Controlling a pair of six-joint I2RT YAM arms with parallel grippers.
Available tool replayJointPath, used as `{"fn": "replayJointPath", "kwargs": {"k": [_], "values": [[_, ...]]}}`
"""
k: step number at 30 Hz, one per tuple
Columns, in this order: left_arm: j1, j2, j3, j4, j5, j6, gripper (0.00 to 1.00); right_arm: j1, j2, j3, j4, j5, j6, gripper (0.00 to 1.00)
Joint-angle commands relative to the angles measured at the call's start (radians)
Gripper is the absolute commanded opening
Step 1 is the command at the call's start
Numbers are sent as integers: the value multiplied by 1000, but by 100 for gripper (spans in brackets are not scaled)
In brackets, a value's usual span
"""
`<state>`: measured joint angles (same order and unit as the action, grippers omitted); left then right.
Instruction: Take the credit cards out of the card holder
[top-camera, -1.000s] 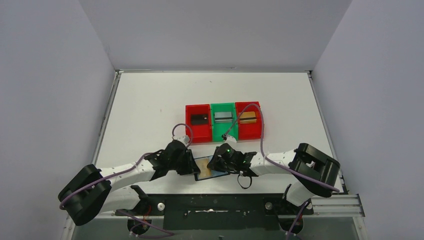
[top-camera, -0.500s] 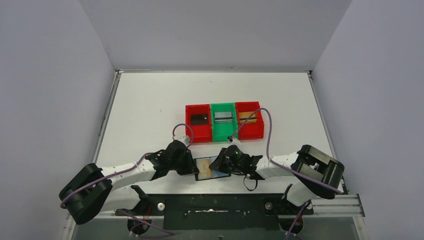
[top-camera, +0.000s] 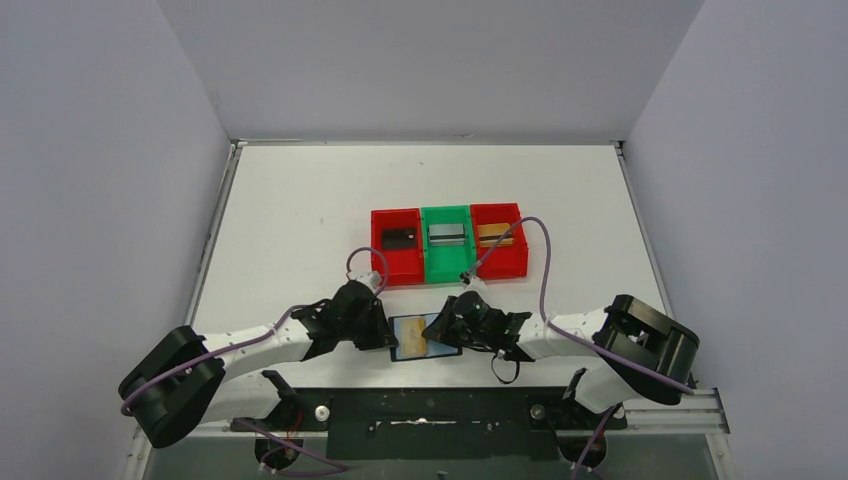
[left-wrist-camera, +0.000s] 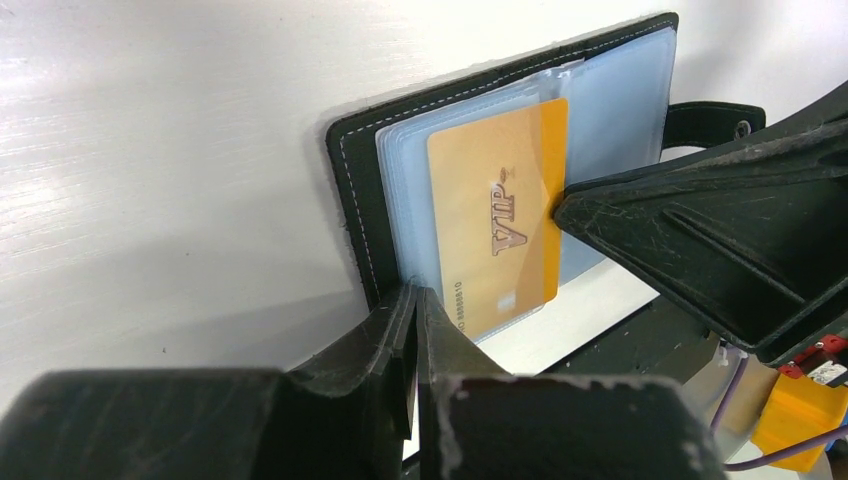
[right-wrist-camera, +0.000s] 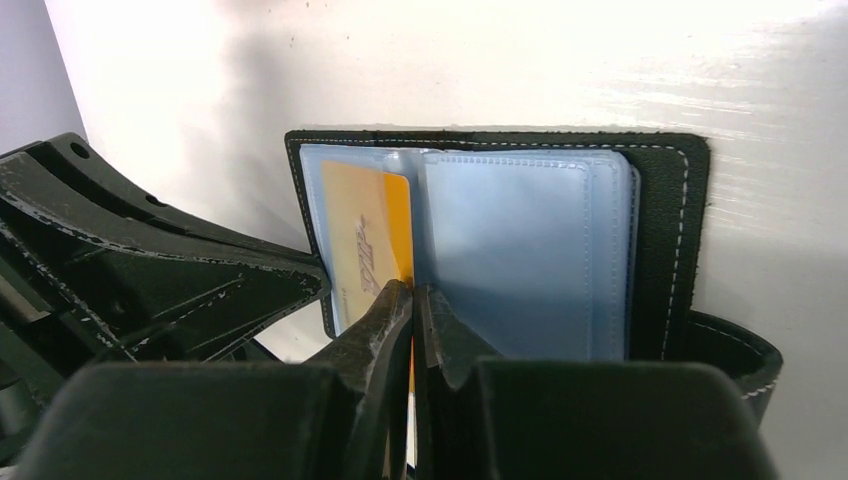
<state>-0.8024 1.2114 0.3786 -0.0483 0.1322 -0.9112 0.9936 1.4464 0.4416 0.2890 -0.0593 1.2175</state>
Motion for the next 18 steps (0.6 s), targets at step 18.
{"fn": "replayJointPath", "kwargs": {"k": [18], "values": [[-4,7,68,0,-22,20,42,-8,31,29,-55,38,26,0]]}}
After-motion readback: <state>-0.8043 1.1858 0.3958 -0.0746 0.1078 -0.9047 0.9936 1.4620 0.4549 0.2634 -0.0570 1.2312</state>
